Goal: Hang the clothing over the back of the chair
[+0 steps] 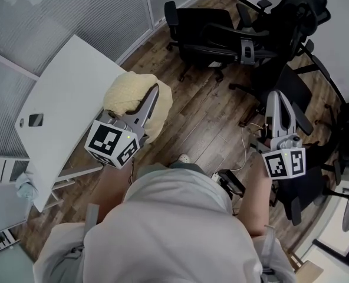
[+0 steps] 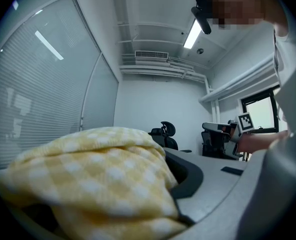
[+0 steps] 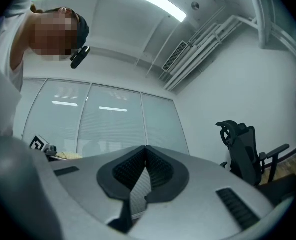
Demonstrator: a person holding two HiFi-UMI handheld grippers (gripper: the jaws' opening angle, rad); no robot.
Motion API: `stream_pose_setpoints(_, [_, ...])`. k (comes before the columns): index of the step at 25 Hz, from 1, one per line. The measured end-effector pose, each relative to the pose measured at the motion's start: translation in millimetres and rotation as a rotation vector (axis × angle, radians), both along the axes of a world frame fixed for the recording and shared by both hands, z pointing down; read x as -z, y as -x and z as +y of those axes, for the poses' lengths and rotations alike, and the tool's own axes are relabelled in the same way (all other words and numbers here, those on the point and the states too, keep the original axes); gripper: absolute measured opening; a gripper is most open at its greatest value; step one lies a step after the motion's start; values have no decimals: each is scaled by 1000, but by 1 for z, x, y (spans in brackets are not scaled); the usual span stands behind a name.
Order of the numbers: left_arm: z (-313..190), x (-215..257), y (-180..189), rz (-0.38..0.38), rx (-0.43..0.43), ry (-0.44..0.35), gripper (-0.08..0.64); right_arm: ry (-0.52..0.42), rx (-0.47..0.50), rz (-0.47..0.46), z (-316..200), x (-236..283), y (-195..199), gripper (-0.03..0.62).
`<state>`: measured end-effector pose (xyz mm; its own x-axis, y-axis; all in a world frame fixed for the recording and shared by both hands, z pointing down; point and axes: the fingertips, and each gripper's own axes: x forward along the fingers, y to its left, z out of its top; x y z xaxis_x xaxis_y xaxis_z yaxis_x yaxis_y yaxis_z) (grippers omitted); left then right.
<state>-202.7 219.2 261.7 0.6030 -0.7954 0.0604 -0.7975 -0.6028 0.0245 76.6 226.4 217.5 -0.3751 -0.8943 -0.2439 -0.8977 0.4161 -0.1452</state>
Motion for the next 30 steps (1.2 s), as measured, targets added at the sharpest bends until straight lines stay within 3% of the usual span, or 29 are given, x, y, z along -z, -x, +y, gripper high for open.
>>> stream_pose_setpoints(14, [-13,-10,-18,-9,27,22,71,37,63,-14,-25,-18,-7,21])
stream_pose_setpoints(30, [-77,-15,-47,-10,-34,26,71,64,17,-14,-73,-27,-24,21])
